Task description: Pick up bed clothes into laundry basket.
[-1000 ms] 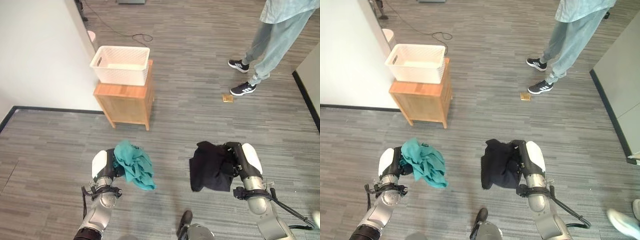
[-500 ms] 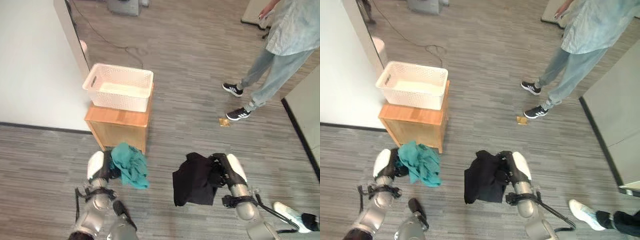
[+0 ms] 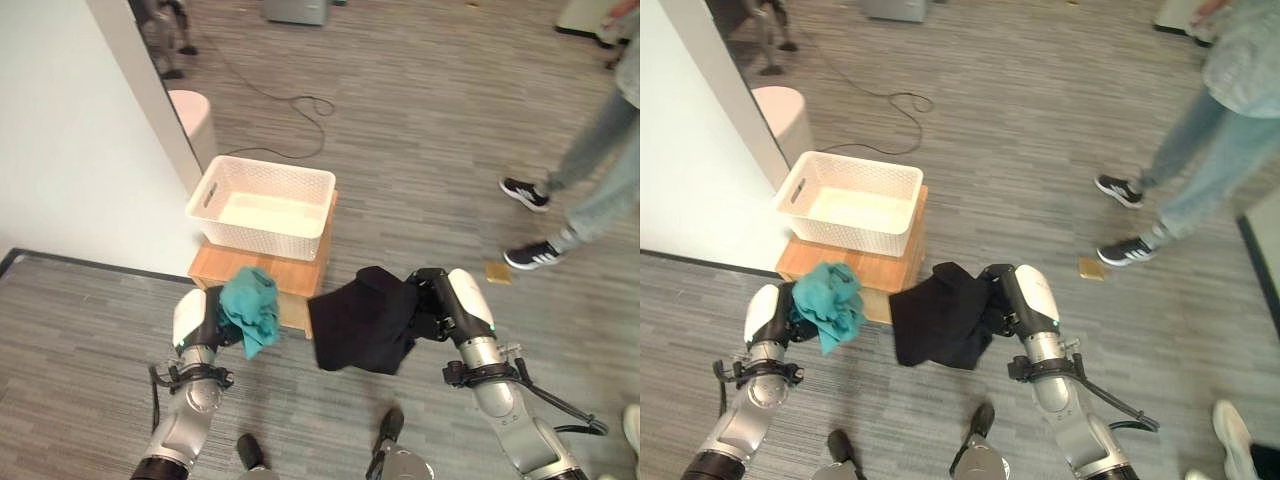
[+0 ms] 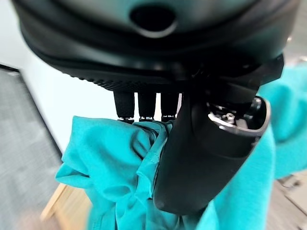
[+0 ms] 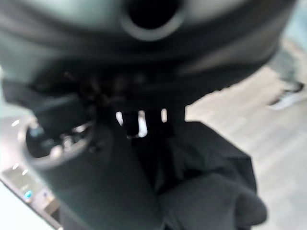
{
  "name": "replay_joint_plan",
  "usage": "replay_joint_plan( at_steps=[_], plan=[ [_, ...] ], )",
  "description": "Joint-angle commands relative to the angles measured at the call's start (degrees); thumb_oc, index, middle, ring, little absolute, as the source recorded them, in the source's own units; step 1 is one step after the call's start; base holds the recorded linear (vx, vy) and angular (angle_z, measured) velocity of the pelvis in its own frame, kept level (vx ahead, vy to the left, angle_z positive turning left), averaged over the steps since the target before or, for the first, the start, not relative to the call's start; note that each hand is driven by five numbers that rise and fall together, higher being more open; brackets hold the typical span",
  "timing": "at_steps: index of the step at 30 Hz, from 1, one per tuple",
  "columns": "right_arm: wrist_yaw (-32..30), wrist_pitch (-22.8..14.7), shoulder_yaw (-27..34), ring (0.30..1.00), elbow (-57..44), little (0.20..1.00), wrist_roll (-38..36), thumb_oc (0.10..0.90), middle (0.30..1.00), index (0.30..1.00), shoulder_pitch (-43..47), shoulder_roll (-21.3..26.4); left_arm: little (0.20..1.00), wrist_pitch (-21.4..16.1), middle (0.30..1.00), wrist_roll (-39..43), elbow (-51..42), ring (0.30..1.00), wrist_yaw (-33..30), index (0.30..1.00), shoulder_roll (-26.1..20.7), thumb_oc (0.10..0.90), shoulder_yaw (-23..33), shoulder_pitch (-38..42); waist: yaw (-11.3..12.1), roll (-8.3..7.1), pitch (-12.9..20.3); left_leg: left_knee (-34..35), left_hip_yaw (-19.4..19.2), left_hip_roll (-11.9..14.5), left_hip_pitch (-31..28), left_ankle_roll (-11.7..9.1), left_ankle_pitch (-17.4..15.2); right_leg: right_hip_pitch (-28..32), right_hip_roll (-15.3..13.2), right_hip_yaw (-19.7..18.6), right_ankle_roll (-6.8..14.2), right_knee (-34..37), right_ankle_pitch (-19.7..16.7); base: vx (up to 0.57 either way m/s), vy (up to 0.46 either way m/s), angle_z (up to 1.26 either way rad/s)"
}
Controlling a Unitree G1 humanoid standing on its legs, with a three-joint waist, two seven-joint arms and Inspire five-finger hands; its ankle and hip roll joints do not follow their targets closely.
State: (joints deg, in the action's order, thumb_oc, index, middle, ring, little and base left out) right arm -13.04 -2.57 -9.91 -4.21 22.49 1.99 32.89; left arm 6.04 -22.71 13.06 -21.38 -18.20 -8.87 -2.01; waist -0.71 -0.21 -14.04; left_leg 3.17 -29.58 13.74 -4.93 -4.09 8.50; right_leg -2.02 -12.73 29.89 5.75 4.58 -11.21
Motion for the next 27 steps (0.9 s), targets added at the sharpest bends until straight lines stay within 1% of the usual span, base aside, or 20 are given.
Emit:
replay_joint_plan(
  at_steps=[1, 2, 3, 4, 5, 6, 7, 8, 9, 10, 11, 12, 13, 15, 17, 18, 19, 22, 26, 27],
  plan=[
    [-7.05, -6.18, 5.59, 0.300, -10.80, 0.300, -1.49, 0.400, 0.300, 0.300, 16.66, 4.15, 0.300, -6.91, 0.300, -2.35, -5.40, 0.300, -2.87, 0.300, -4.25, 0.400, 0.51, 6.69, 2.98, -3.62, 4.48, -16.03, -1.47, 0.18, -3.11, -3.75, -17.30, 3.81, -2.78, 3.38, 5.49, -0.27, 7.29, 0.18, -0.265, 0.43],
    [-7.38, -5.86, 4.98, 0.300, -9.96, 0.300, -2.55, 0.400, 0.300, 0.300, 19.77, 6.37, 0.300, -7.03, 0.300, -1.70, -5.16, 0.300, -3.16, 0.300, -3.68, 0.400, -0.38, 7.10, 3.92, -3.82, 3.87, -23.37, -0.35, 3.04, 0.21, -5.38, -16.59, 6.15, -2.09, 4.19, 4.46, 0.16, 8.51, 0.05, -0.166, 0.44],
    [-7.42, -5.43, 4.10, 0.300, -9.04, 0.300, -3.13, 0.400, 0.300, 0.300, 22.84, 8.14, 0.300, -7.22, 0.300, -0.88, -4.90, 0.300, -3.21, 0.300, -3.40, 0.400, -0.95, 7.13, 5.25, -4.14, 3.40, -29.28, 0.66, 5.23, 2.86, -7.01, -14.27, 8.03, -1.62, 4.99, 3.77, 0.42, 9.56, 0.01, -0.209, 0.24],
    [-7.44, -4.63, 3.00, 0.300, -7.24, 0.300, -3.86, 0.400, 0.300, 0.300, 26.24, 9.93, 0.300, -7.49, 0.300, 0.02, -4.92, 0.300, -3.21, 0.300, -3.05, 0.400, -1.56, 7.34, 6.19, -4.59, 2.32, -33.82, 0.85, 7.69, 6.58, -7.50, -11.16, 9.19, -1.34, 6.51, 2.36, 0.42, 10.11, 0.08, -0.128, -0.03],
    [-7.11, -4.00, 1.86, 0.300, -5.48, 0.300, -4.43, 0.400, 0.300, 0.300, 28.99, 11.64, 0.300, -7.57, 0.300, 0.87, -4.96, 0.300, -3.18, 0.300, -2.96, 0.400, -1.99, 7.24, 6.87, -4.60, 2.18, -33.20, 2.99, 9.12, 8.64, -8.74, -11.14, 10.23, -0.31, 5.76, 2.55, 0.42, 11.68, 0.09, -0.047, 0.13],
    [-6.72, -3.66, 1.23, 0.300, -3.92, 0.300, -5.44, 0.400, 0.300, 0.300, 30.68, 12.80, 0.300, -7.68, 0.300, 1.64, -4.99, 0.300, -3.01, 0.300, -2.54, 0.400, -1.97, 7.01, 6.94, -4.61, 2.06, -31.01, 3.32, 9.57, 9.77, -8.66, -11.12, 10.45, -0.27, 5.93, 2.59, 0.42, 11.85, 0.19, 0.078, 0.37],
    [-6.13, -3.13, 0.55, 0.300, -2.64, 0.300, -6.20, 0.400, 0.300, 0.300, 32.01, 13.95, 0.300, -7.60, 0.300, 1.96, -4.84, 0.300, -2.78, 0.300, -2.35, 0.400, -2.16, 6.61, 6.91, -4.66, 2.58, -25.70, 3.56, 9.05, 9.10, -8.23, -11.29, 10.11, -0.20, 6.12, 3.21, 0.42, 11.68, 0.10, 0.082, 0.42],
    [-6.12, -3.14, 0.24, 0.300, -2.39, 0.300, -6.34, 0.400, 0.300, 0.300, 32.31, 14.09, 0.300, -7.60, 0.300, 1.99, -4.85, 0.300, -2.78, 0.300, -2.19, 0.400, -2.12, 6.55, 6.83, -4.62, 2.65, -24.78, 3.34, 8.72, 8.60, -8.22, -10.99, 10.16, -0.31, 6.12, 3.30, 0.42, 11.69, 0.12, 0.150, 0.27],
    [-5.70, -3.10, -1.08, 0.300, -0.69, 0.300, -6.46, 0.400, 0.300, 0.300, 33.94, 15.22, 0.300, -7.52, 0.300, 2.41, -4.57, 0.300, -2.48, 0.300, -1.97, 0.400, -2.33, 6.31, 6.81, -4.24, 3.37, -17.16, 3.68, 7.69, 7.09, -8.02, -9.23, 10.04, -0.35, 5.89, 4.03, 0.42, 11.46, 0.17, 0.283, 0.08],
    [-5.39, -2.13, -2.67, 0.300, 2.75, 0.300, -5.80, 0.400, 0.300, 0.300, 37.29, 18.12, 0.300, -7.38, 0.300, 2.96, -3.96, 0.300, -2.66, 0.300, -2.23, 0.400, -2.74, 5.73, 8.16, -3.60, 4.48, -6.18, 5.62, 7.32, 8.10, -7.44, -4.34, 10.35, 0.09, 6.10, 4.60, 0.42, 11.67, 0.16, 0.281, -0.02],
    [-5.52, -2.24, -3.21, 0.300, 3.19, 0.300, -5.86, 0.400, 0.300, 0.300, 37.90, 18.23, 0.300, -7.39, 0.300, 2.97, -3.90, 0.300, -2.70, 0.300, -2.01, 0.400, -2.64, 5.79, 7.99, -3.43, 4.50, -5.15, 5.50, 7.13, 7.71, -7.49, -3.69, 10.31, 0.12, 6.14, 4.56, 0.42, 11.74, 0.20, 0.259, -0.06],
    [-5.14, -1.71, -3.74, 0.300, 4.15, 0.300, -5.64, 0.400, 0.300, 0.300, 39.46, 19.02, 0.300, -7.46, 0.300, 3.41, -4.08, 0.300, -2.60, 0.300, -2.17, 0.400, -2.60, 5.53, 8.17, -3.14, 5.28, -1.51, 6.37, 7.20, 6.96, -7.65, -2.99, 10.70, 0.42, 5.60, 4.65, 0.42, 12.08, 0.23, 0.141, -0.12],
    [-4.99, -0.75, -5.54, 0.300, 7.35, 0.300, -5.84, 0.400, 0.300, 0.300, 43.04, 19.64, 0.300, -7.20, 0.300, 3.54, -3.88, 0.300, -2.27, 0.300, -1.89, 0.400, -2.93, 4.93, 8.14, -2.52, 5.93, 0.34, 5.65, 7.77, 5.64, -7.76, -1.29, 11.73, 1.37, 5.46, 4.33, 0.42, 12.57, 0.23, 0.144, -0.08],
    [-5.18, -0.57, -6.51, 0.300, 9.21, 0.300, -5.91, 0.400, 0.300, 0.300, 44.47, 18.92, 0.300, -6.89, 0.300, 3.68, -3.52, 0.300, -2.19, 0.300, -1.64, 0.400, -2.80, 4.83, 8.10, -2.15, 6.30, 0.55, 4.67, 8.25, 5.12, -7.89, -0.64, 11.96, 1.65, 5.38, 4.24, 0.42, 12.70, 0.17, 0.117, 0.10],
    [-4.47, 1.08, -7.35, 0.300, 10.97, 0.300, -3.73, 0.400, 0.300, 0.300, 45.45, 15.90, 0.300, -6.39, 0.300, 3.67, -3.45, 0.300, -1.80, 0.300, -1.25, 0.400, -2.11, 3.22, 8.73, -2.16, 7.61, 1.25, 2.87, 7.49, 3.47, -7.27, -1.21, 12.51, 1.26, 5.24, 4.39, 0.41, 12.28, 0.21, 0.156, 0.23],
    [-4.49, 1.10, -7.42, 0.300, 11.01, 0.300, -3.64, 0.400, 0.300, 0.300, 45.46, 15.77, 0.300, -6.38, 0.300, 3.65, -3.52, 0.300, -1.78, 0.300, -1.27, 0.400, -2.04, 3.09, 8.77, -2.23, 7.65, 1.26, 2.71, 7.44, 3.36, -7.25, -1.26, 12.50, 1.20, 5.12, 4.43, 0.41, 12.25, 0.18, 0.141, 0.03],
    [-3.93, 2.29, -8.45, 0.300, 12.93, 0.300, -1.52, 0.400, 0.300, 0.300, 46.47, 14.00, 0.300, -6.39, 0.300, 3.62, -3.94, 0.300, -1.28, 0.300, -1.22, 0.400, -2.13, 1.69, 9.65, -2.53, 7.82, 1.50, 1.70, 6.98, 2.58, -6.98, -1.49, 12.69, 0.66, 5.10, 4.52, 0.18, 11.86, 0.10, 0.094, -0.10],
    [-4.21, 3.99, -10.11, 0.300, 17.77, 0.300, 1.36, 0.400, 0.300, 0.300, 49.98, 12.55, 0.300, -6.43, 0.300, 3.87, -3.94, 0.300, -0.72, 0.300, -0.94, 0.400, -2.25, 0.88, 11.08, -3.17, 7.75, 1.62, 0.86, 6.47, 2.56, -6.66, -1.70, 12.67, -0.31, 5.36, 4.96, 0.14, 11.41, 0.08, 0.095, -0.14],
    [-4.64, 5.70, -11.87, 0.300, 22.31, 0.300, 4.61, 0.400, 0.300, 0.300, 53.54, 11.01, 0.300, -6.50, 0.300, 4.56, -3.65, 0.300, -0.67, 0.300, -1.11, 0.400, -2.44, 0.40, 12.40, -3.64, 7.30, 1.67, 0.89, 5.75, 3.39, -6.23, -2.06, 12.45, -1.11, 5.98, 5.53, -0.01, 10.98, 0.03, 0.066, -0.05],
    [-4.50, 6.68, -12.18, 0.300, 24.68, 0.300, 5.61, 0.400, 0.300, 0.300, 54.90, 10.02, 0.300, -6.46, 0.300, 4.64, -3.67, 0.300, -0.61, 0.300, -1.31, 0.400, -2.38, -0.03, 13.30, -3.96, 6.92, 1.76, 0.99, 5.50, 4.01, -6.08, -2.20, 12.34, -1.42, 6.56, 5.74, -0.11, 10.76, 0.00, 0.033, -0.09]
  ],
)
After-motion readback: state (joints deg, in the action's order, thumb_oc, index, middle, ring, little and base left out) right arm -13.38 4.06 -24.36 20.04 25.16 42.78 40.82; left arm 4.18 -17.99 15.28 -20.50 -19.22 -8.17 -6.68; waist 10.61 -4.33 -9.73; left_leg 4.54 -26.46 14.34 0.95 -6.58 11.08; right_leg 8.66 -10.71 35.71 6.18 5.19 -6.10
